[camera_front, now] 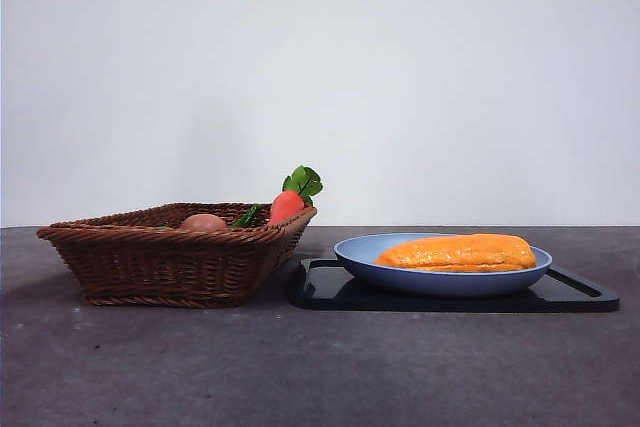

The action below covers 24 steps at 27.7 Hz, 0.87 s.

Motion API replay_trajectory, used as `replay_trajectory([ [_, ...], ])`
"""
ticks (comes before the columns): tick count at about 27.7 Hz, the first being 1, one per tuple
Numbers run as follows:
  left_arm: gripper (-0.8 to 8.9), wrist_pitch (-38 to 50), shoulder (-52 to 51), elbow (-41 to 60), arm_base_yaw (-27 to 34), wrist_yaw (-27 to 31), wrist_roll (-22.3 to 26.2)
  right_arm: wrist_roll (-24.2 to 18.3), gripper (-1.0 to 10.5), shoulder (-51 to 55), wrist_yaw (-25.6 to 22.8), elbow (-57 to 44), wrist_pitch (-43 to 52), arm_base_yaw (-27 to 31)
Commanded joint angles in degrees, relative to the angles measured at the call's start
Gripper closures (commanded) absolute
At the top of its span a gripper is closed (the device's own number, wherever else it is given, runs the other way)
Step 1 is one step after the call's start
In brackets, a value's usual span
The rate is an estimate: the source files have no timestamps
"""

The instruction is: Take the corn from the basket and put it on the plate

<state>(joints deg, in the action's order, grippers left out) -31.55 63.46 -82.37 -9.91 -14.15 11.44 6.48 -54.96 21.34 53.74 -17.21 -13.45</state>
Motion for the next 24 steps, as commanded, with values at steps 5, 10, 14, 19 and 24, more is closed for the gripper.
replay_trajectory([
  [5, 8.09, 17.03, -19.45, 25.57, 8.92, 0.50, -2.64, 0.72, 9.4, -0.37, -0.04, 0.39, 3.17, -0.13],
  [10, 8.09, 25.70, -30.27, 41.51, 12.17, 3.28, -5.64, 0.72, 9.4, -0.37, -0.20, 0.39, 4.92, -0.13],
  [14, 8.09, 27.28, -37.00, 51.19, 12.70, 3.91, -6.67, 0.74, 9.4, -0.37, -0.42, 0.39, 5.57, -0.13],
  [19, 8.09, 27.34, -43.89, 61.24, 12.70, 4.17, -7.85, 0.74, 9.4, -0.37, -0.42, 0.39, 5.62, -0.13],
  [24, 8.09, 27.34, -49.96, 69.79, 12.74, 4.46, -9.01, 0.74, 9.4, -0.37, -0.42, 0.39, 5.62, -0.13],
])
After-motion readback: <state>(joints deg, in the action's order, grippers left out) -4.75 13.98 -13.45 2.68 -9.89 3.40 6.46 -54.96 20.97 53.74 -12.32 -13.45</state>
